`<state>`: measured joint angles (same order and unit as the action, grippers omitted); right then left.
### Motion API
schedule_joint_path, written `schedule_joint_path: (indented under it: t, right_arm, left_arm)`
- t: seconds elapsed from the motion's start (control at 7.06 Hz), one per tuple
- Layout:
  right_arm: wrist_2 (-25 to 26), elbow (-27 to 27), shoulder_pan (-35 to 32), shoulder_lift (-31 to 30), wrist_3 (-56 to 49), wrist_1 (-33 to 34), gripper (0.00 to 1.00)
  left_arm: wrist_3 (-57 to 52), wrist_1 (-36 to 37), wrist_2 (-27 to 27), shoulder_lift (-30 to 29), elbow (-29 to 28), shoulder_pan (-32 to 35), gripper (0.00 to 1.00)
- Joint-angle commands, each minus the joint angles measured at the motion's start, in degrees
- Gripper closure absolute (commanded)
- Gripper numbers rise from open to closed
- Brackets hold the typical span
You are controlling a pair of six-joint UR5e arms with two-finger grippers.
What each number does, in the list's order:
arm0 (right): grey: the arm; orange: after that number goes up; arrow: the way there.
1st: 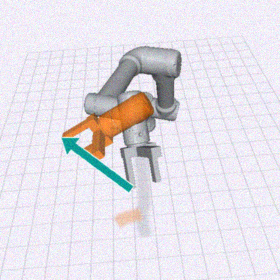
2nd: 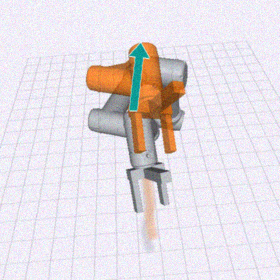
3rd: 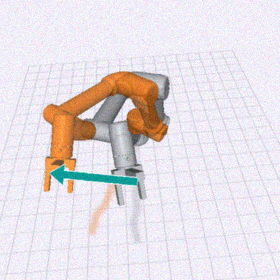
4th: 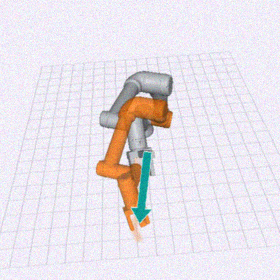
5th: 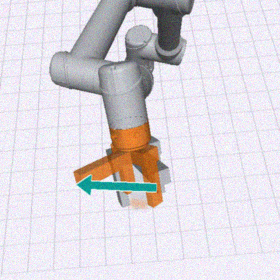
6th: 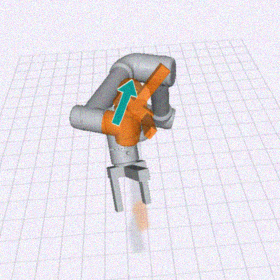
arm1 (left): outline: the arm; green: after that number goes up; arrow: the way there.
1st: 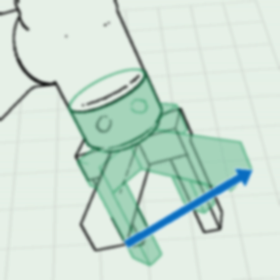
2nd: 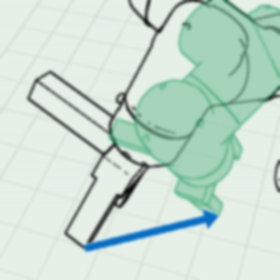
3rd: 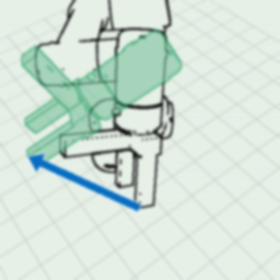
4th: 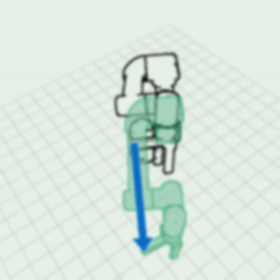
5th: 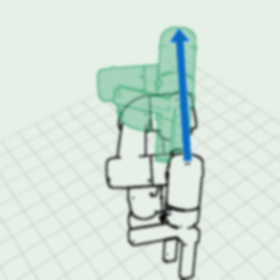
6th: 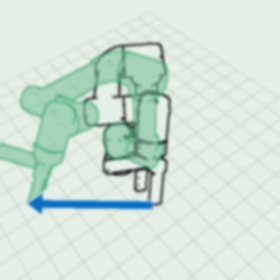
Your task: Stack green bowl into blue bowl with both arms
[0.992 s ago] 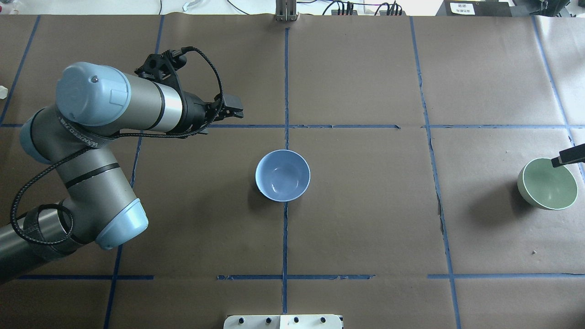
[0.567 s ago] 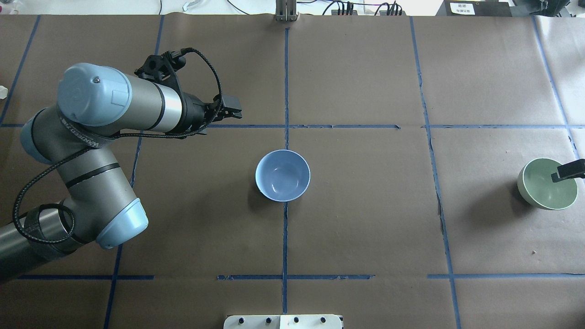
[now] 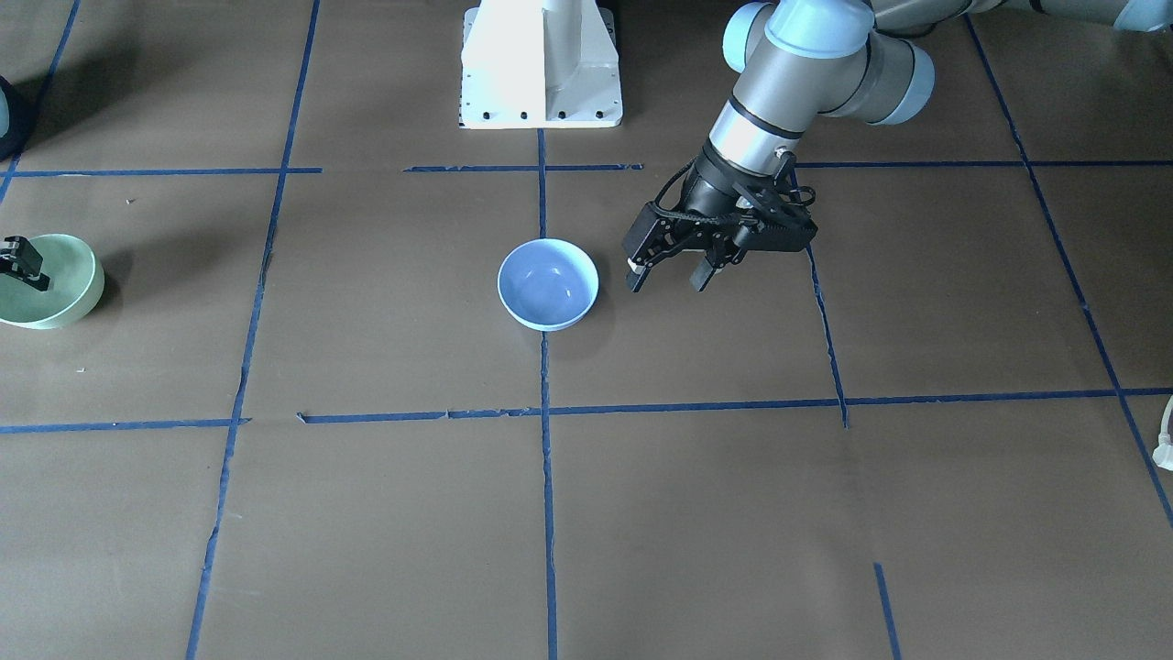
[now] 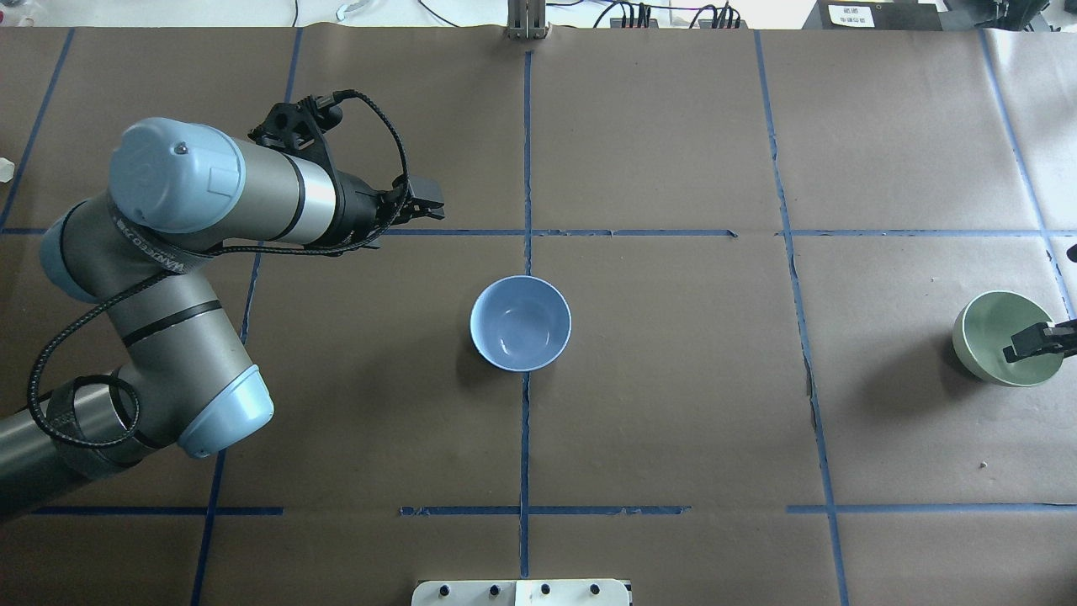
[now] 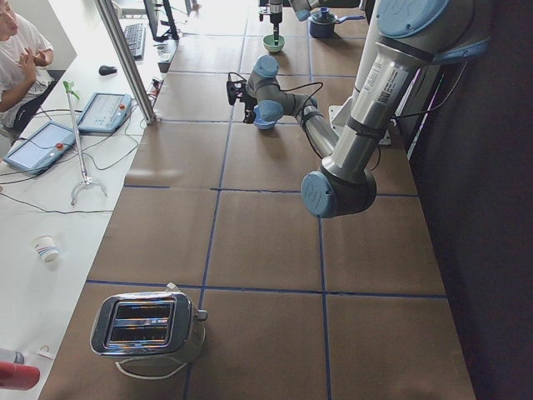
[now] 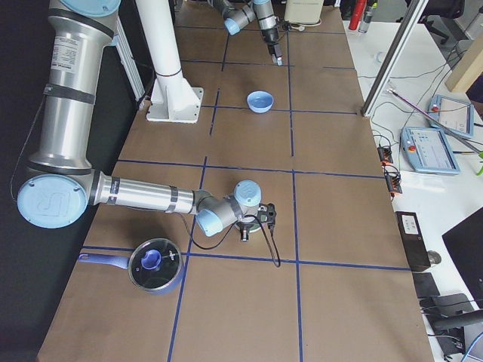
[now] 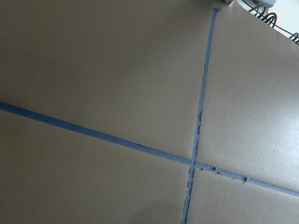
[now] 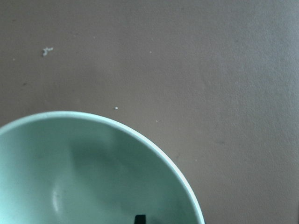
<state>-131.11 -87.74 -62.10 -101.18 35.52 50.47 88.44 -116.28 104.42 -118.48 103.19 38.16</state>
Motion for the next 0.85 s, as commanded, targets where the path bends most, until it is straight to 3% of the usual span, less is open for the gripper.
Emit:
schedule_joint_path:
  t: [0.0, 0.28, 0.42, 0.71]
  right_arm:
    - [-0.55, -4.16, -0.04, 0.02, 2.08, -0.11, 1.0]
    - [-6.49, -15.05, 2.4, 4.37, 22.19, 0.16, 1.0]
    - [-5.49, -17.27, 8.25, 11.37, 36.76, 0.16, 1.0]
    - [4.49, -17.29, 19.59, 25.26, 56.86, 0.85, 1.0]
  left_arm:
    - [0.07, 0.0, 0.0, 0.0, 0.17, -0.01, 0.0]
    - [0.42, -0.09, 0.0, 0.0, 1.4, 0.16, 0.0]
    - [0.42, -0.17, 0.0, 0.0, 1.66, 0.42, 0.0]
    - [0.51, -0.61, 0.17, -0.09, 4.8, 3.57, 0.0]
